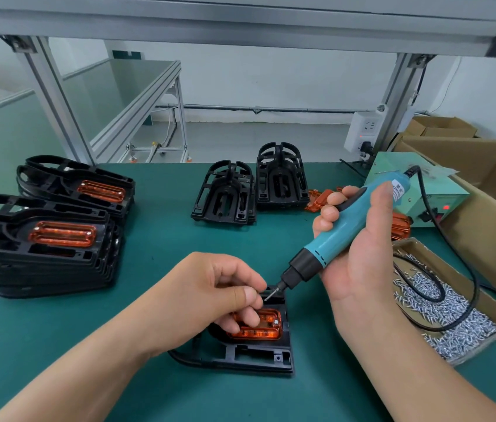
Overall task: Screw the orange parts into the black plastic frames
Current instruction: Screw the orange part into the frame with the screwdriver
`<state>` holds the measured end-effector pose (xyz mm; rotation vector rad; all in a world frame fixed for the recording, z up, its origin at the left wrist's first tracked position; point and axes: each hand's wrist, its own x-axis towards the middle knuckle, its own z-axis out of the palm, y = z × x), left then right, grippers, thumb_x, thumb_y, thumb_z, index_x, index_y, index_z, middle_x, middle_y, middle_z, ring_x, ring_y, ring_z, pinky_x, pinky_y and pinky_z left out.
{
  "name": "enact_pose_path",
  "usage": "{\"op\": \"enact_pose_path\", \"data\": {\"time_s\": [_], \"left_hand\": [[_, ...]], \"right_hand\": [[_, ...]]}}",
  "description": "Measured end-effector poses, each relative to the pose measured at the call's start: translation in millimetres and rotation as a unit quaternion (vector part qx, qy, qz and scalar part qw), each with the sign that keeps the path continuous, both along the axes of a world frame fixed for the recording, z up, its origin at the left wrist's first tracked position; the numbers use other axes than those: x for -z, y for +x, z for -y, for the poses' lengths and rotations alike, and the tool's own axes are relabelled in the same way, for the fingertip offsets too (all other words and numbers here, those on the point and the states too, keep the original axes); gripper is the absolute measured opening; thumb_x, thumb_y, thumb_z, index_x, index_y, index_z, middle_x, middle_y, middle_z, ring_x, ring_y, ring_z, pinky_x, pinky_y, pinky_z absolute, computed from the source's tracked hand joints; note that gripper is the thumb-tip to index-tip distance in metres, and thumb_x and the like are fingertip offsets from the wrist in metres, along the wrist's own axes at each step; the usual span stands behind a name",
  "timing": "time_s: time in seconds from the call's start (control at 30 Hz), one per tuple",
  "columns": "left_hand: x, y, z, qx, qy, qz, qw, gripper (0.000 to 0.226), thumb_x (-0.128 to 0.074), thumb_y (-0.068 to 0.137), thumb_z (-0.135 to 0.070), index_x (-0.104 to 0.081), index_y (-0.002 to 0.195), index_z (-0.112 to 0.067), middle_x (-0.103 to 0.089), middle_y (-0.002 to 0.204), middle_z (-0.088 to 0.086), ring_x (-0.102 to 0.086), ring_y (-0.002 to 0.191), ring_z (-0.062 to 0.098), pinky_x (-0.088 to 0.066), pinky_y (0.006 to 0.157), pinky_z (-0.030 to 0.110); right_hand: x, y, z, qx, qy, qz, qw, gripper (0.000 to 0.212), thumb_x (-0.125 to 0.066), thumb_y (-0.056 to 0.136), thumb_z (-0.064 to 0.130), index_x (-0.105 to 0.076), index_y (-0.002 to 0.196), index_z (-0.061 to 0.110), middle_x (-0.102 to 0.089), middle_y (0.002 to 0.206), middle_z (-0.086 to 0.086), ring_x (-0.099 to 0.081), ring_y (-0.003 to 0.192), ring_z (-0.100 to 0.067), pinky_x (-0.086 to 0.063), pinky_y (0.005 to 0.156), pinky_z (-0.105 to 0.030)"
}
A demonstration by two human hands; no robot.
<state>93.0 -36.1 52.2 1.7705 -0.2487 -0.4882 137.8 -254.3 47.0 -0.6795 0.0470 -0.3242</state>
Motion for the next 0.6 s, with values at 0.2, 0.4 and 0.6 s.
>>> {"op": "enact_pose_path", "data": {"time_s": [0.2,0.4,0.6], "left_hand": [[2.2,-3.6,3.2,0.025,0.001,-0.008,1.000,0.016,-0.066,0.097,-0.003,-0.077,0.102,-0.013,-0.079,0.092,0.011,-0.078,0.086,0.024,-0.060,0.067,0.026],[3.4,-3.2,4.9,0.000,-0.027,-0.018,0.999,0.012,-0.070,0.096,-0.005,-0.077,0.100,-0.014,-0.079,0.092,0.012,-0.079,0.085,0.026,-0.063,0.072,0.030],[4.3,-3.2,5.2,-0.003,-0.038,-0.021,0.999,0.014,-0.072,0.095,-0.007,-0.077,0.094,-0.020,-0.079,0.092,0.013,-0.078,0.084,0.028,-0.063,0.072,0.030]], "right_hand": [[-1.3,1.5,4.9,0.022,0.022,-0.005,0.999,0.042,-0.056,0.106,0.056,-0.056,0.106,0.014,-0.065,0.087,-0.006,-0.059,0.066,-0.015,-0.052,0.059,-0.025],[-1.5,1.7,2.9,0.014,0.021,-0.001,1.000,0.042,-0.057,0.105,0.056,-0.058,0.104,0.014,-0.065,0.087,-0.005,-0.059,0.066,-0.015,-0.052,0.059,-0.025],[-0.1,1.2,-0.6,0.009,0.007,0.002,1.000,0.043,-0.057,0.105,0.057,-0.057,0.108,0.014,-0.065,0.088,-0.005,-0.060,0.068,-0.016,-0.052,0.059,-0.025]]}}
